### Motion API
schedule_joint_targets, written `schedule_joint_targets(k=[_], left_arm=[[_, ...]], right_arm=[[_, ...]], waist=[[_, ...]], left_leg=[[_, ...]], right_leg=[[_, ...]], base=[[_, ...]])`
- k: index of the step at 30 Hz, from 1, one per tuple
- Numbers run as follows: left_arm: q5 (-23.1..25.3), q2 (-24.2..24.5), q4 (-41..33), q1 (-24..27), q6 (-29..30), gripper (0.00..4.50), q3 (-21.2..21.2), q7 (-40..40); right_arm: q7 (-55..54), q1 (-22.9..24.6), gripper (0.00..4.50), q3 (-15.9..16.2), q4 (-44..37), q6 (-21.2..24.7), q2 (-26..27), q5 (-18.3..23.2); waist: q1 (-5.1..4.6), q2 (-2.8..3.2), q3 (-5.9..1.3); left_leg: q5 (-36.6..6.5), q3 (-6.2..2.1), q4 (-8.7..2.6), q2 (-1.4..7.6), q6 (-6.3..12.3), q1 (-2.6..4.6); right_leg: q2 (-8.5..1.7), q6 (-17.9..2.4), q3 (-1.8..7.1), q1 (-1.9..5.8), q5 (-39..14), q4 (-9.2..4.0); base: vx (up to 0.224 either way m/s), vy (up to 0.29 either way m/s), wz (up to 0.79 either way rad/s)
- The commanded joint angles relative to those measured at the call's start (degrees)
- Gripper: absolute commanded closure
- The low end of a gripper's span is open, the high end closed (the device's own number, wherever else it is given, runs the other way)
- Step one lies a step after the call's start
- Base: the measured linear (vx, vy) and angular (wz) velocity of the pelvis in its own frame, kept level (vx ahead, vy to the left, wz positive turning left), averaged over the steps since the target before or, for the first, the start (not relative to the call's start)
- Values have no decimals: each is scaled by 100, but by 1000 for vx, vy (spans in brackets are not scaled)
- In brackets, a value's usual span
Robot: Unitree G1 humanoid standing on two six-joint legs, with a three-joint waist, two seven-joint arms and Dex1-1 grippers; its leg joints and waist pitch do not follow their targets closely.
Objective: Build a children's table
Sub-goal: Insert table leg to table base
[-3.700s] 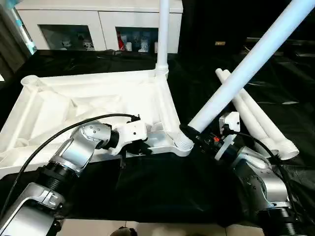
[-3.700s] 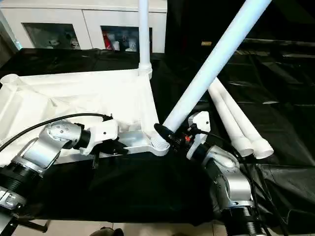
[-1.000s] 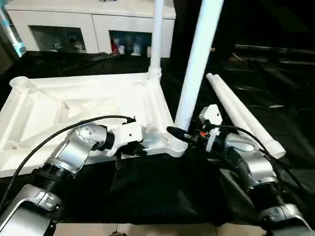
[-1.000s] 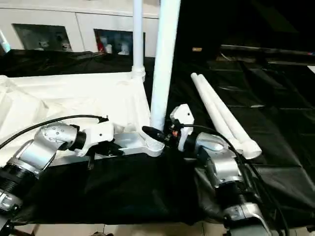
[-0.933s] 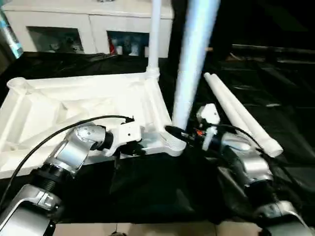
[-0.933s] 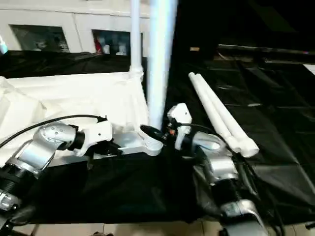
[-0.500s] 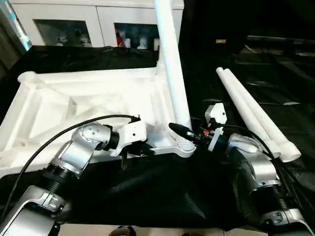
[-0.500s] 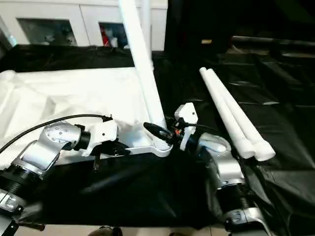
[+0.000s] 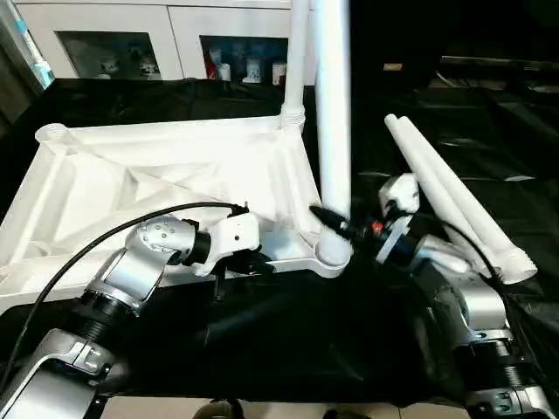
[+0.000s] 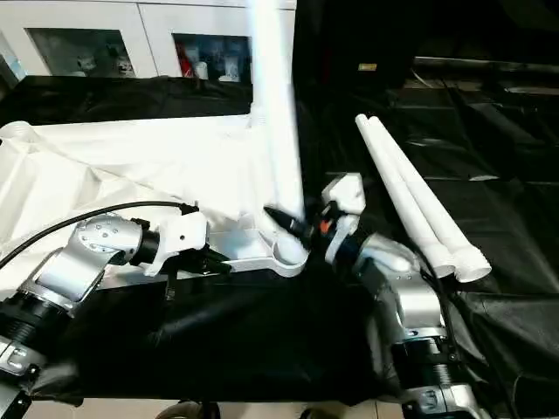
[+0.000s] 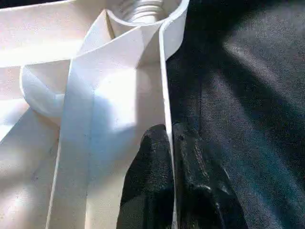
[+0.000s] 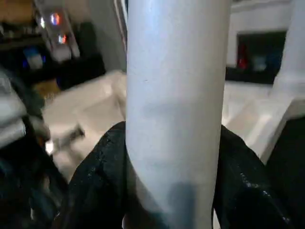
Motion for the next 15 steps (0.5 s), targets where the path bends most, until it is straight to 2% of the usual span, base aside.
schedule_joint_targets(k=[1, 3, 5, 6, 8, 9, 10, 11, 12, 13, 15], left_arm=[[65, 47, -110, 78, -159, 450, -114, -45], [-63, 57, -223, 121, -117, 450, -19, -56], [-384, 60, -475, 168, 249, 403, 167, -166], [-384, 60, -475, 168, 249, 392, 167, -166], [-1111, 82, -921, 204, 697, 389, 579, -454], [-1352, 115, -1044, 170, 805, 377, 749, -516], [-1404, 131, -1074, 160, 837, 363, 786, -537], [-1504, 171, -1136, 138, 903, 353, 854, -587], [-1723, 211, -1228, 80, 1097, 350, 994, -659], [-1799, 218, -1252, 56, 1175, 350, 1045, -675], [-2231, 29, -1229, -197, 1474, 332, 1443, -486]], right_arm=[[-96, -88, 262, -108, -276, 32, 30, 160], [-142, -129, 262, -130, -421, 110, 54, 226], [-157, -150, 262, -130, -556, 208, 59, 278], [-157, -150, 262, -130, -556, 208, 59, 278], [-139, -139, 262, -87, -725, 326, 48, 332], [-142, -118, 262, -64, -777, 360, 45, 360], [-141, -113, 262, -59, -784, 366, 45, 365], [-138, -105, 262, -49, -794, 377, 45, 377], [-128, -97, 262, -41, -803, 398, 47, 397], [-123, -94, 262, -38, -808, 406, 48, 404], [-79, -70, 262, -17, -836, 450, 61, 459]], waist=[[-14, 43, -406], [-9, 49, -421], [-10, 52, -433], [-10, 52, -433], [-1, 29, -455], [12, 49, -446], [5, 31, -450], [4, 41, -438], [-5, 18, -445], [-2, 27, -442], [-11, 21, -453]], left_leg=[[-435, -216, -310, 451, 454, 201], [-362, -214, -286, 444, 484, 192], [-265, -209, -251, 433, 523, 174], [-265, -209, -251, 433, 523, 174], [-274, -204, -235, 432, 501, 162], [-323, -201, -239, 429, 472, 158], [-373, -190, -239, 428, 451, 166], [-475, -188, -238, 424, 429, 168], [-521, -189, -238, 419, 411, 166], [-537, -185, -235, 415, 393, 170], [-636, -175, -230, 407, 299, 173]], right_leg=[[-365, -1506, 223, 191, 532, -173], [-360, -1528, 224, 195, 682, -145], [-345, -1565, 221, 176, 864, -109], [-345, -1565, 221, 176, 864, -109], [-354, -1647, 215, 181, 838, -78], [-350, -1679, 207, 175, 725, -80], [-338, -1689, 204, 169, 660, -79], [-333, -1677, 208, 162, 512, -91], [-330, -1631, 210, 177, 386, -96], [-333, -1618, 212, 169, 326, -91], [-326, -1608, 214, 166, 85, -102]], base=[[0, 0, 0], [0, 0, 0], [0, 0, 0], [0, 0, 0], [0, 0, 0], [0, 0, 0], [0, 0, 0], [0, 0, 0], [0, 0, 0], [0, 0, 0], [0, 0, 0]])
